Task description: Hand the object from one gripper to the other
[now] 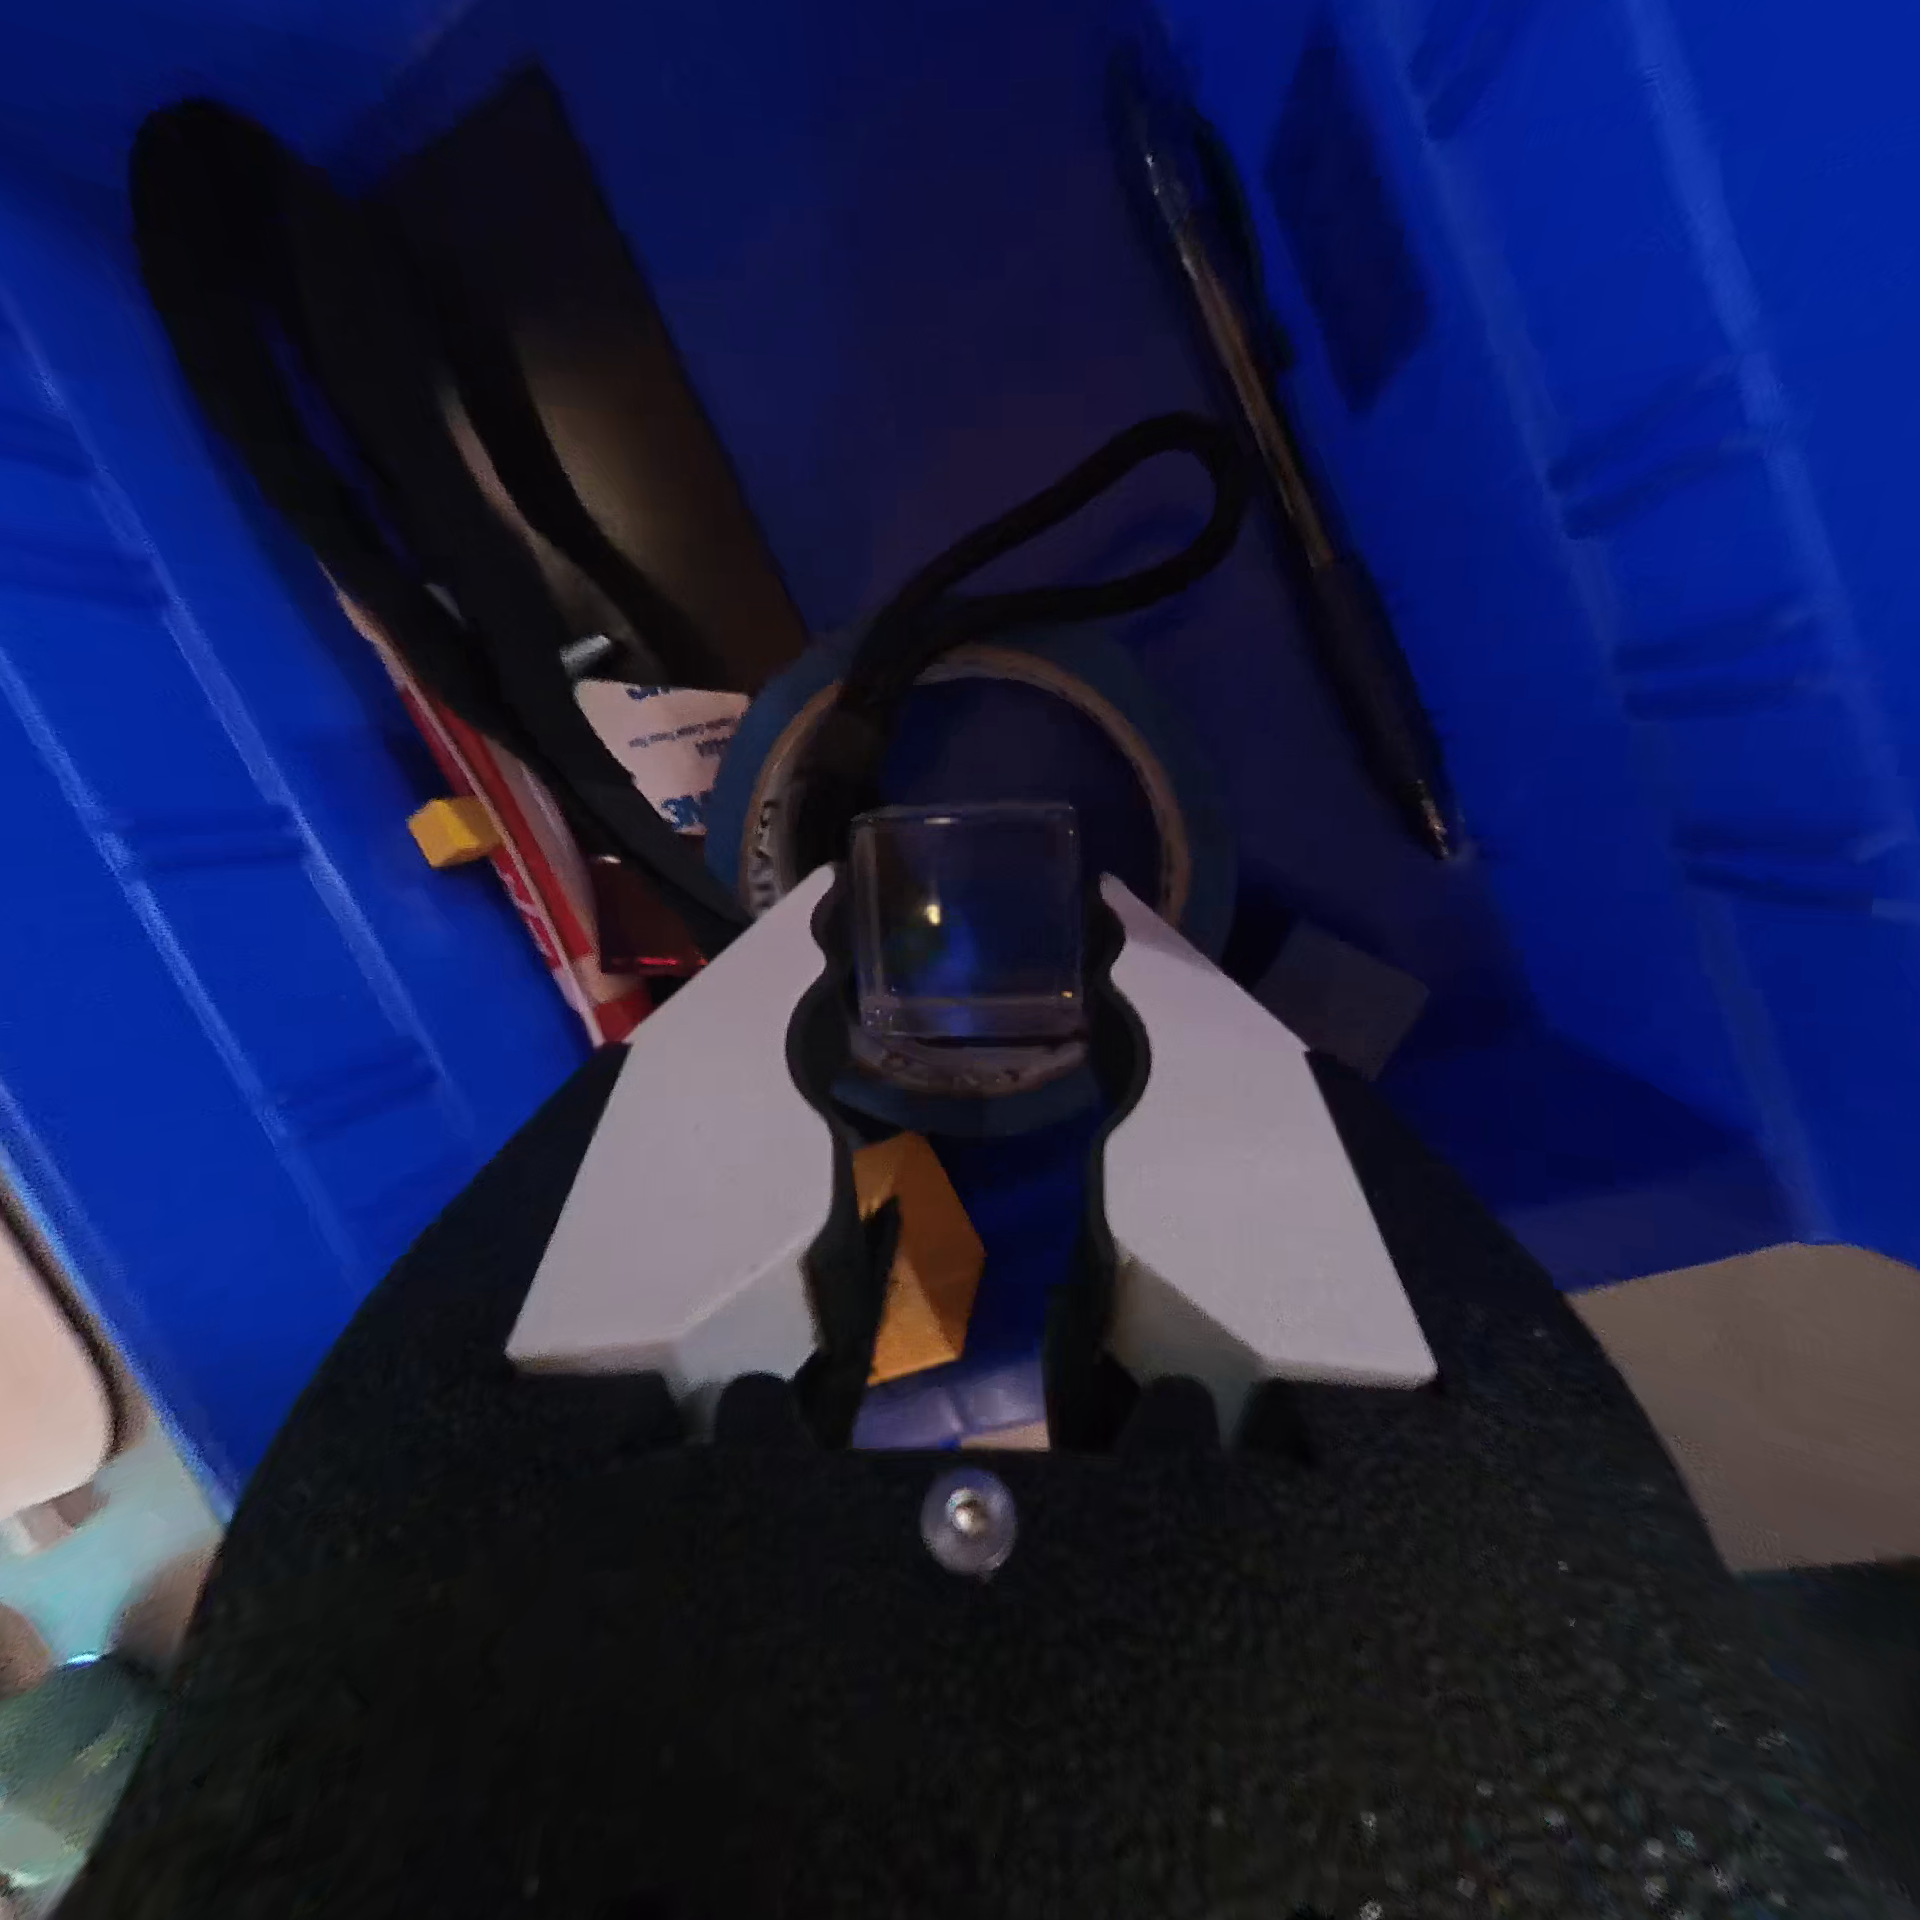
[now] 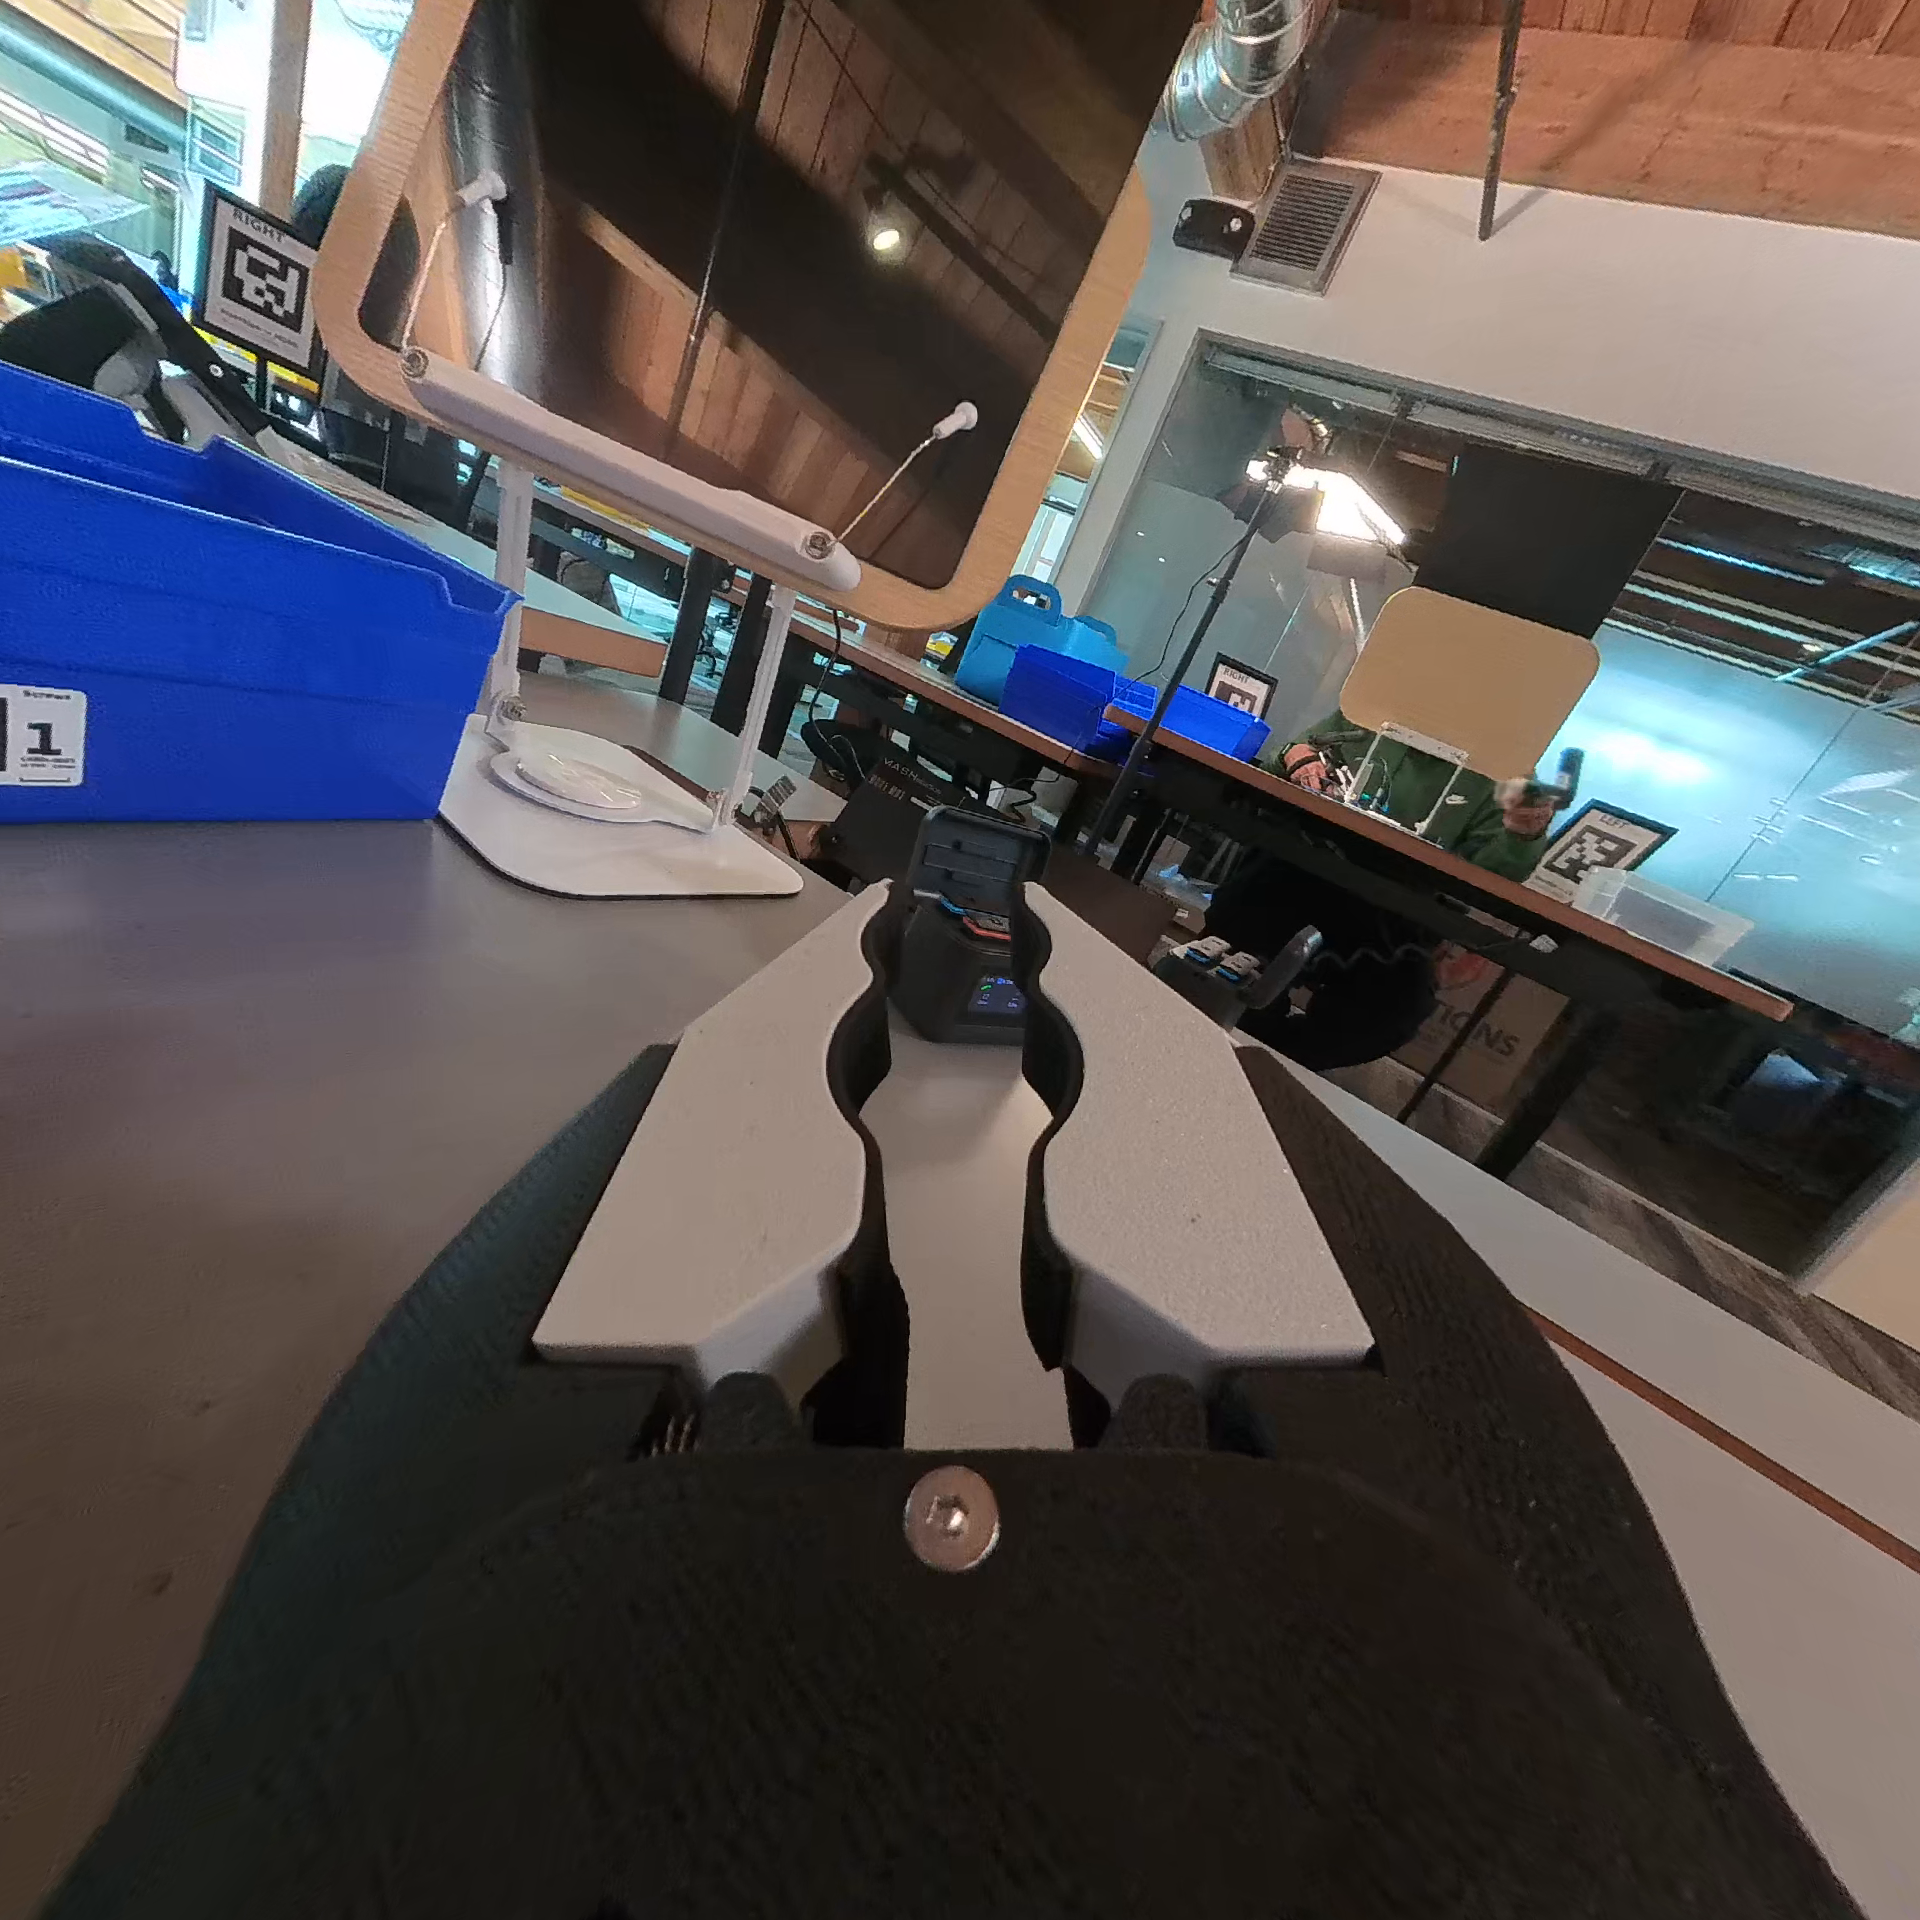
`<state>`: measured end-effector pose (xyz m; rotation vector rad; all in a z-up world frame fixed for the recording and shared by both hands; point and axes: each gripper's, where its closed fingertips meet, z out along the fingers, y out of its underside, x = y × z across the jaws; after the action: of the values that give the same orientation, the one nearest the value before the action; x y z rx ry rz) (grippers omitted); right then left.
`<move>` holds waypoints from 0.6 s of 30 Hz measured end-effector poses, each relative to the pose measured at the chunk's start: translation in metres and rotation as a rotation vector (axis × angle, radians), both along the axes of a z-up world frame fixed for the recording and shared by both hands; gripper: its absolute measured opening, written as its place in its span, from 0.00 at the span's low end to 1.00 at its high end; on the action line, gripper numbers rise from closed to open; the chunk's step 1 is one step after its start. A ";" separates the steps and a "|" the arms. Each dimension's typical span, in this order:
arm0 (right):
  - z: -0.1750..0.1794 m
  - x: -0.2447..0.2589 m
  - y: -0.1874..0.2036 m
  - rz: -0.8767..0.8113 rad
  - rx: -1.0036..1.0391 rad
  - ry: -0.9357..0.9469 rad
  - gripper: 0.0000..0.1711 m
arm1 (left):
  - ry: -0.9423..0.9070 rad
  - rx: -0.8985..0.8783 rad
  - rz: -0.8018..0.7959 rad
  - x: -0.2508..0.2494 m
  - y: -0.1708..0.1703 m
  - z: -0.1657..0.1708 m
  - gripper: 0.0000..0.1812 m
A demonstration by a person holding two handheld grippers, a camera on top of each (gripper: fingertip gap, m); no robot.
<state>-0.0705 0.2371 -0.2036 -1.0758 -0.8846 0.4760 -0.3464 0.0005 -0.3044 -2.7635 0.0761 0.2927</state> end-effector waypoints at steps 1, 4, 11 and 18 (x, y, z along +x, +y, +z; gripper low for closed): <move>0.000 0.000 0.000 -0.001 0.001 0.000 0.11 | 0.037 0.031 -0.004 -0.004 0.003 0.003 0.23; 0.000 0.000 0.000 0.000 0.004 0.002 0.11 | 0.092 0.230 0.010 -0.010 0.016 0.033 0.23; 0.012 -0.012 -0.036 0.224 -0.002 0.084 0.23 | -0.157 0.906 -0.207 0.084 0.061 0.168 0.23; 0.038 0.006 -0.133 0.424 0.357 0.041 0.46 | -0.946 0.810 -0.554 0.266 0.097 0.159 0.22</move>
<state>-0.0642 0.1041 -0.1653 -0.5494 -1.1176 0.6584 -0.0800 0.0974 -0.1451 -1.7330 0.3652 -0.9094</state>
